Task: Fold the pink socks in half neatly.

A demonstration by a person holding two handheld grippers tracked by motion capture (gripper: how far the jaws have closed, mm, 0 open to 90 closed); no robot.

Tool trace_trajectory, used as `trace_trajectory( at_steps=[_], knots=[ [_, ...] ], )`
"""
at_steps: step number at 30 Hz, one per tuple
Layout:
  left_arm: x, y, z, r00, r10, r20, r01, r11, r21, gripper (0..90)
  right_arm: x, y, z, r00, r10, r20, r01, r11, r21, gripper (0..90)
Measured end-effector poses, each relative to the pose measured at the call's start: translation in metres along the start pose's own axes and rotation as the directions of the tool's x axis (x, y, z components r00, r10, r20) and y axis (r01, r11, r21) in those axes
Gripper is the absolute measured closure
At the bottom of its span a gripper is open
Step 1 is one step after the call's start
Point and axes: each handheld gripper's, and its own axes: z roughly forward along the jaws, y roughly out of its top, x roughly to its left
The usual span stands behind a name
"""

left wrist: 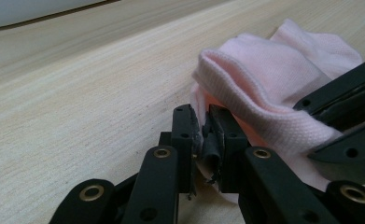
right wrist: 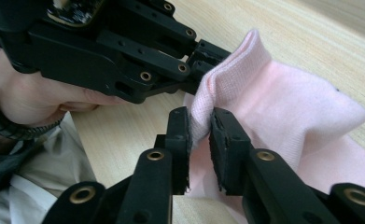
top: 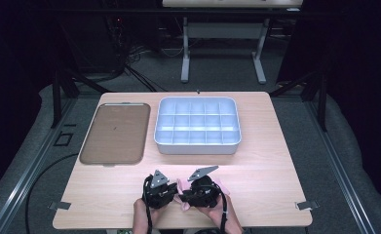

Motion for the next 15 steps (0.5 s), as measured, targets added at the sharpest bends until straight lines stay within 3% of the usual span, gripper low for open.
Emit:
trace_trajectory(
  at_steps=[5,6,8,11,13,15],
  knots=[
    [0.0,0.0,0.0,1.0,0.001,0.004,-0.001,1.0,0.0,80.8,-0.003,-0.001,-0.004,0.9999,0.003,-0.01,-0.003,1.0,-0.008,66.1],
    [0.0,0.0,0.0,1.0,0.001,0.004,-0.001,1.0,0.0,80.8,-0.005,-0.001,-0.005,0.9998,0.005,-0.019,-0.005,1.0,0.006,56.5],
    [0.0,0.0,0.0,1.0,0.002,0.004,-0.002,1.0,0.0,80.8,-0.006,-0.002,-0.008,0.9996,0.011,-0.024,-0.011,1.0,-0.004,51.9],
    [0.0,0.0,0.0,1.0,0.001,0.003,-0.001,1.0,-0.002,80.8,-0.008,-0.003,-0.015,0.9992,0.011,-0.039,-0.012,0.999,-0.041,51.5],
    [0.0,0.0,0.0,1.0,0.001,0.002,-0.001,1.0,-0.002,80.7,-0.01,-0.005,-0.024,0.9999,0.003,-0.012,-0.004,0.998,-0.069,54.0],
    [0.0,0.0,0.0,1.0,0.004,0.0,-0.004,1.0,-0.002,80.7,-0.02,-0.01,-0.037,0.9983,0.042,0.04,-0.037,0.993,-0.112,62.3]
  ],
)
